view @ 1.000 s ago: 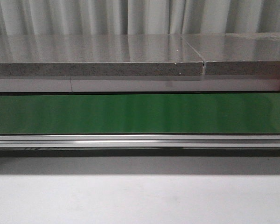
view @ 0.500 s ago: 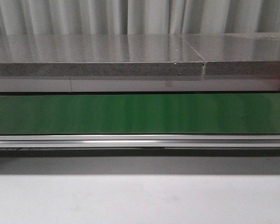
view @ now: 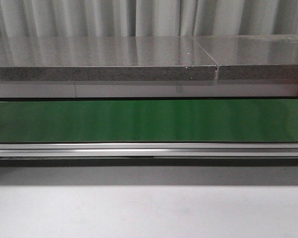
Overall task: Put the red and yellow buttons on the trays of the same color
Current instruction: 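Grasp the red button with the left gripper and carry it over the belt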
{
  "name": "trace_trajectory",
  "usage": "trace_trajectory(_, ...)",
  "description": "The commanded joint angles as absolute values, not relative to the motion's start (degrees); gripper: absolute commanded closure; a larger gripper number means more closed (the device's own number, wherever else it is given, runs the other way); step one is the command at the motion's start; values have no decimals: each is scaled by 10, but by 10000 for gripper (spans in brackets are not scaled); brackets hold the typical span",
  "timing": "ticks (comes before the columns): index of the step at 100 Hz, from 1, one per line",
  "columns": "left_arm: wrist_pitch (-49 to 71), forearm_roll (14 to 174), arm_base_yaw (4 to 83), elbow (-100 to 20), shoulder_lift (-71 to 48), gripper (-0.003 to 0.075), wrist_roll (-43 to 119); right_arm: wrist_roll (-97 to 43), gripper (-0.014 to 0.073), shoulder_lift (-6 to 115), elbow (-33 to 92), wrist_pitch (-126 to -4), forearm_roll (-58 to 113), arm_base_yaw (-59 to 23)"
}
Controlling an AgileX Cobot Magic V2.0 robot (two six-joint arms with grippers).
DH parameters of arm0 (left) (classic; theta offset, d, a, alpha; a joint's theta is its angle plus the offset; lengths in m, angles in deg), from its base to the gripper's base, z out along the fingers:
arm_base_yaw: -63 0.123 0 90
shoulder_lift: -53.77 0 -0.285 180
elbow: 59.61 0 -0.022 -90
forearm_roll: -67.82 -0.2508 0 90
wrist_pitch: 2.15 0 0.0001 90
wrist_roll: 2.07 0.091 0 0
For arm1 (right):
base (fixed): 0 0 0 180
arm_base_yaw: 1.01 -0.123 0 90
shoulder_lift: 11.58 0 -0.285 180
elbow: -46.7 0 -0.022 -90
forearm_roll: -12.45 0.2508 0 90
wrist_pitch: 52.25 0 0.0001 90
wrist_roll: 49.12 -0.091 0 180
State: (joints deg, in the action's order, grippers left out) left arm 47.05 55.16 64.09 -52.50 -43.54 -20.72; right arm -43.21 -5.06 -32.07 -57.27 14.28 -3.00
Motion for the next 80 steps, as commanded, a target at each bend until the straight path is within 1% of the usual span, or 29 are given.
trace_trajectory(1,457,547,636,-547,-433,739,-205,-428,659,-56,-312,-522,137,-28)
trace_trajectory(21,467,548,636,-547,-455,736,-205,-428,659,-56,-312,-522,137,-28)
trace_trajectory(28,467,548,636,-547,-455,706,-205,-428,659,-56,-312,-522,137,-28)
trace_trajectory(33,467,548,636,-547,-455,659,-205,-428,659,-56,-312,-522,137,-28)
trace_trajectory(40,468,548,636,-547,-455,553,-205,-428,659,-56,-312,-522,137,-28)
trace_trajectory(46,469,548,636,-547,-455,426,-205,-428,659,-56,-312,-522,137,-28)
trace_trajectory(47,469,548,636,-547,-455,394,-204,-428,659,-56,-312,-522,137,-28)
trace_trajectory(49,469,549,636,-547,-455,362,-204,-428,659,-56,-312,-522,137,-28)
trace_trajectory(52,469,549,636,-547,-455,283,-204,-428,659,-56,-312,-522,137,-28)
trace_trajectory(54,469,549,636,-547,-455,252,-204,-428,659,-56,-312,-522,137,-28)
trace_trajectory(55,469,549,636,-547,-455,223,-204,-428,659,-56,-312,-522,137,-28)
trace_trajectory(59,468,549,636,-547,-455,148,-204,-428,659,-56,-312,-522,137,-28)
trace_trajectory(62,468,549,636,-548,-455,113,-204,-428,659,-56,-312,-522,137,-28)
trace_trajectory(66,468,549,636,-549,-455,86,-203,-428,659,-56,-312,-522,137,-28)
trace_trajectory(80,470,550,636,-565,-452,91,-203,-428,659,-56,-312,-522,137,-28)
